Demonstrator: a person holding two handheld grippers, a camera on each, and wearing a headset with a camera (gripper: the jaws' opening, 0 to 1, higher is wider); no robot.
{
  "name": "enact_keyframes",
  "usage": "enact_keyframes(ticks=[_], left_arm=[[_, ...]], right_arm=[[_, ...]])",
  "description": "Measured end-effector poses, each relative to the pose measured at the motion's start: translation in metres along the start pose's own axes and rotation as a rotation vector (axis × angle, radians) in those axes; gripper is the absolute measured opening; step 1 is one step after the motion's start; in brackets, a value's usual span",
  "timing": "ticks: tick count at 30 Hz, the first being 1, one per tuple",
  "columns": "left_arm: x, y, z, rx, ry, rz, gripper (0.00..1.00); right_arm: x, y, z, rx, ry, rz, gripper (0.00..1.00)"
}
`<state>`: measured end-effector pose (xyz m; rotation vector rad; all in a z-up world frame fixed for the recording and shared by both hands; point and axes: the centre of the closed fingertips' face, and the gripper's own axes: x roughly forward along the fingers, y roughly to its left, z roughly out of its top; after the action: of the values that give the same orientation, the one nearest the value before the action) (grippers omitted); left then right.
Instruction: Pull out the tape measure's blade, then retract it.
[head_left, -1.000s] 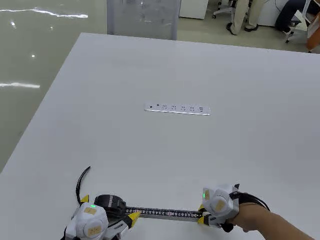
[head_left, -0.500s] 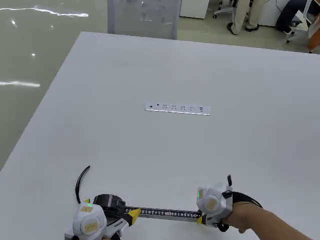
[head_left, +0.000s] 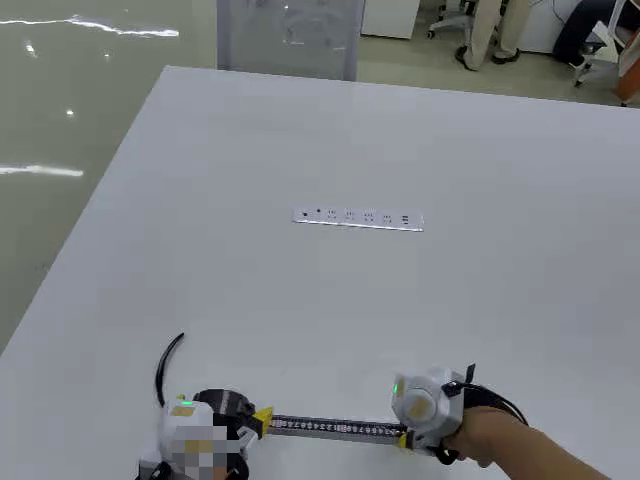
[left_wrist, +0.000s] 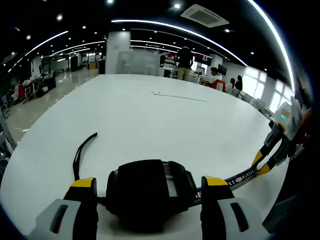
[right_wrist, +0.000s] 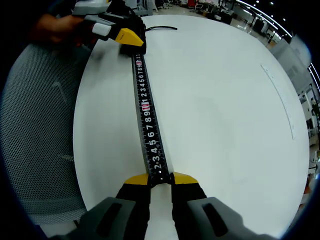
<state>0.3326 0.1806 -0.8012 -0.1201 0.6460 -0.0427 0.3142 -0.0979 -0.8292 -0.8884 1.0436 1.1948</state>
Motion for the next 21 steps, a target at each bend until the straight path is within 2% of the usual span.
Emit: enact_keyframes(ticks=[2, 8, 14, 19, 21], left_arm=[[0.001, 0.004, -0.002, -0.011, 0.005, 0.012, 0.82], [0.001, 0.002, -0.002, 0.005, -0.001, -0.001, 0.82], [0.000, -0.006, 0.000, 0.052, -0.009, -0.018, 0.75], [-0.002, -0.008, 0.002, 0.117, -0.022, 0.004, 0.70], [-0.003, -0.007, 0.002, 0.112, -0.020, 0.007, 0.70]], right_arm=[[0.000, 0.001, 0.001, 0.002, 0.013, -0.003, 0.14], [0.001, 0.000, 0.000, 0.011, 0.033, -0.002, 0.14], [0.001, 0.001, 0.000, 0.010, 0.036, 0.001, 0.14], [0.000, 0.001, 0.001, 0.014, 0.026, -0.004, 0.14], [0.000, 0.001, 0.001, 0.017, 0.022, -0.004, 0.14]])
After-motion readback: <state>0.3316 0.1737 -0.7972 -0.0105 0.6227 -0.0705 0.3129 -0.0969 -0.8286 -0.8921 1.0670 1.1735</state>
